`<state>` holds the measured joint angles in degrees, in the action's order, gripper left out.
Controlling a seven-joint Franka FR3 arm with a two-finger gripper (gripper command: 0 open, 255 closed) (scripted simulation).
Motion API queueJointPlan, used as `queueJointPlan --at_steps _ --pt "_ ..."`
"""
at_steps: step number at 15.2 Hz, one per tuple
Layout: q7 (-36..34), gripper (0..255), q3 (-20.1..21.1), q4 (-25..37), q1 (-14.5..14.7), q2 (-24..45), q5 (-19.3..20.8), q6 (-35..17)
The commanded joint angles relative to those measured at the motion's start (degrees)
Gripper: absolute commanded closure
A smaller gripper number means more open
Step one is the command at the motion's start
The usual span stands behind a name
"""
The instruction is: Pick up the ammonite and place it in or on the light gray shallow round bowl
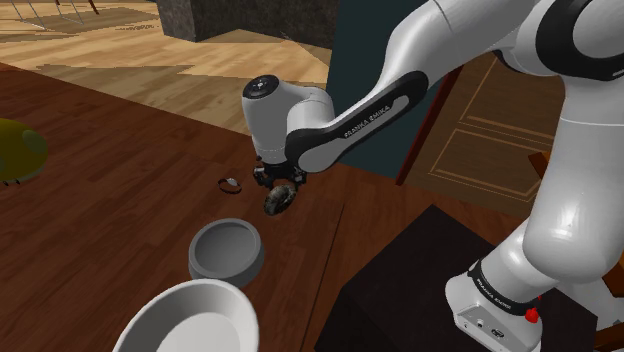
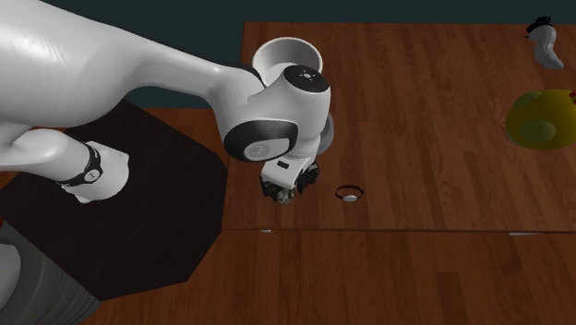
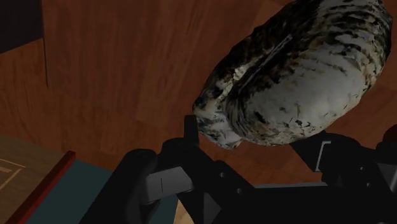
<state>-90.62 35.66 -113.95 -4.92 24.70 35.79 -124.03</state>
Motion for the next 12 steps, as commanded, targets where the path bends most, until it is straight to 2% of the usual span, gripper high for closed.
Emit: queueJointPlan --at_steps 1,5,12 --pt "-0.01 255 0.07 -0.07 0.12 0.22 -0.06 -0.01" --pt "-0.02 255 0.04 -0.14 0.08 0.24 -0.01 -0.1" --pt "2.84 255 1.82 0.59 -1.21 -3.49 -3.45 3.12"
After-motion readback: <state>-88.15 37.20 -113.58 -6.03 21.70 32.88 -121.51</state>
